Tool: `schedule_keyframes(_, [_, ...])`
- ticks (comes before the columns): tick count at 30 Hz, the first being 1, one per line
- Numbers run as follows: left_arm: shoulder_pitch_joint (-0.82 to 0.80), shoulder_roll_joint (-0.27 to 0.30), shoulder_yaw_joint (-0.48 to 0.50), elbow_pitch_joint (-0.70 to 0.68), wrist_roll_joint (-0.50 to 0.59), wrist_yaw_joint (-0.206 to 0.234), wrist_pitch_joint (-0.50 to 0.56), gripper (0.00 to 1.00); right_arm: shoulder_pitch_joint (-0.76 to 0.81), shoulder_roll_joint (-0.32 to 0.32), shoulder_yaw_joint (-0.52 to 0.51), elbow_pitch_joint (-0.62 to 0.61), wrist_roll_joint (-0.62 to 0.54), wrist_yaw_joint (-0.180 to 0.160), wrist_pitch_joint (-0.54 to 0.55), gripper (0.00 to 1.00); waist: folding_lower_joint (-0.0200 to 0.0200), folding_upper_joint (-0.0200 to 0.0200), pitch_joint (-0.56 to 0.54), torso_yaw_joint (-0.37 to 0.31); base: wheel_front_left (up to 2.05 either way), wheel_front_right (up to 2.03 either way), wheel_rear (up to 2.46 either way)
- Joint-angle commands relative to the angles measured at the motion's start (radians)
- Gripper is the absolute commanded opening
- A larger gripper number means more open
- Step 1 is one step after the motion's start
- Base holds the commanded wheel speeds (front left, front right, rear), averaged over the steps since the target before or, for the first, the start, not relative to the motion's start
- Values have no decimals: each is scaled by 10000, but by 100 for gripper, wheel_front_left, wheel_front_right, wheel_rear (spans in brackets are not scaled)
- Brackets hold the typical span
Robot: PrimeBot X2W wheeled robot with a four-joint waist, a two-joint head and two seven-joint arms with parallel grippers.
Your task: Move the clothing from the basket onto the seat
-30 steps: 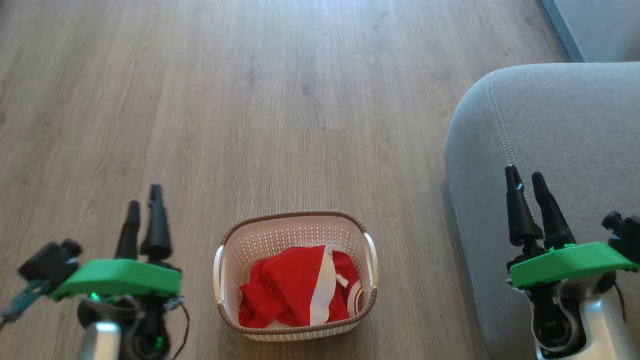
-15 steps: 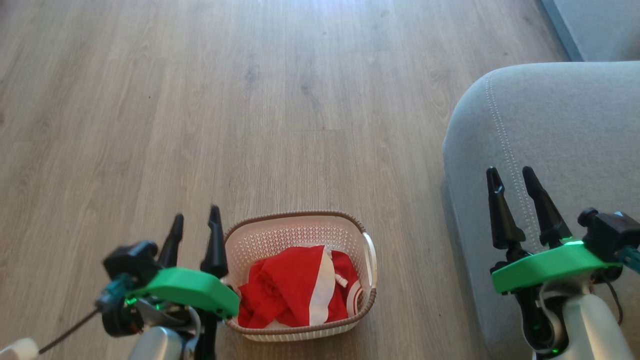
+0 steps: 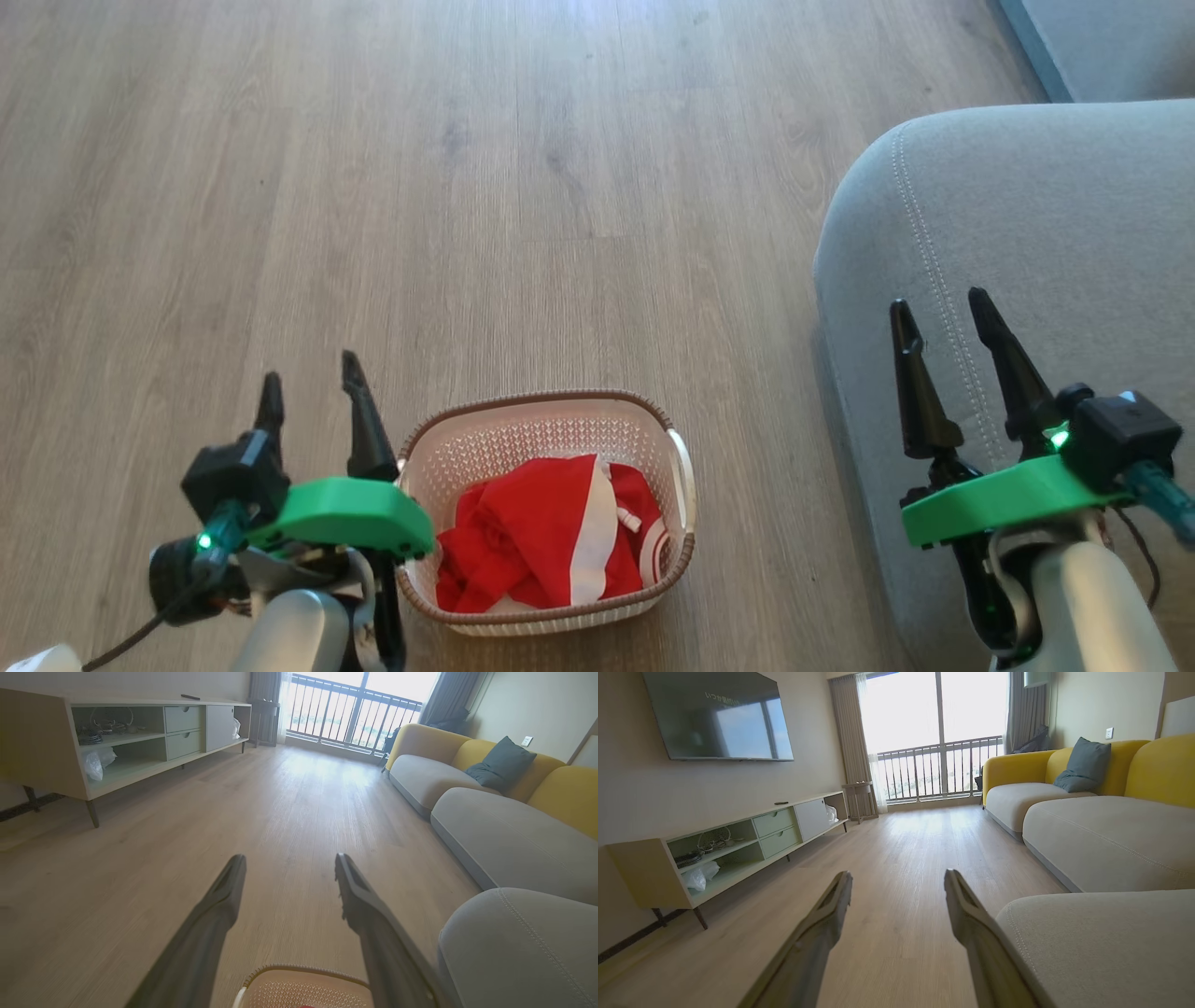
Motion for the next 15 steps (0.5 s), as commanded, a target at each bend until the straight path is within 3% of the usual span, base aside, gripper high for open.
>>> schedule_keyframes(1, [-528, 42, 350, -505, 322, 281, -146, 100, -587, -23, 228, -501, -438, -1, -169, 100, 0, 0, 27, -23, 0, 0, 0])
schedule_keyframes(4, [-461, -127, 601, -618, 425, 530, -233, 100, -605, -22, 282, -613, -852, -1, -257, 100, 0, 0, 68, -71, 0, 0, 0])
schedule_keyframes(6, [-402, -257, 779, -616, 436, 455, -292, 100, -592, -2, 233, -622, -1053, -1, -317, 100, 0, 0, 76, -96, 0, 0, 0])
schedule_keyframes(15, [-241, -547, 1356, 183, 862, -760, -555, 100, -538, 111, -35, -438, -1717, -2, -585, 100, 0, 0, 49, -228, 0, 0, 0])
